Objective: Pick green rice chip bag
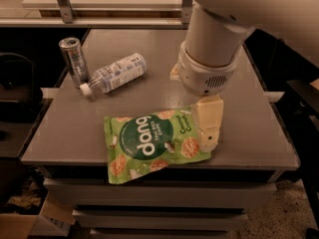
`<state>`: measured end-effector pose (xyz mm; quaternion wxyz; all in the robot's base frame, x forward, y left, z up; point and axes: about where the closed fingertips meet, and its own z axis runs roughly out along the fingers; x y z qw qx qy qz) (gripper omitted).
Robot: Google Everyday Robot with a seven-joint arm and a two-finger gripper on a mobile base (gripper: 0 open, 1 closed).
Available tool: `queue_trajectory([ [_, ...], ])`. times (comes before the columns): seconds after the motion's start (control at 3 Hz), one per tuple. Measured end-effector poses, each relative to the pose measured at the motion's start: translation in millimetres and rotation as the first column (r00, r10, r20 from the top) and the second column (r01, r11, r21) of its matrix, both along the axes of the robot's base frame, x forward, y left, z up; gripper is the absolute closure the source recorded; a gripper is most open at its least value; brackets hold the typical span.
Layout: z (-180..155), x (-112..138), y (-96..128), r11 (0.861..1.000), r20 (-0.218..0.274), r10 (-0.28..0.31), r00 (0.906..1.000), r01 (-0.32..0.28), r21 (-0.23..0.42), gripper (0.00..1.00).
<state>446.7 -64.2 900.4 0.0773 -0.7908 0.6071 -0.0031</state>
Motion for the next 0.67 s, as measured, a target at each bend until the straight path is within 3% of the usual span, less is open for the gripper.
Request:
queue_trajectory([
  [0.67, -15, -6, 28, 0.997, -0.022, 0.075, 0.9969, -0.075, -0.004, 0.00],
])
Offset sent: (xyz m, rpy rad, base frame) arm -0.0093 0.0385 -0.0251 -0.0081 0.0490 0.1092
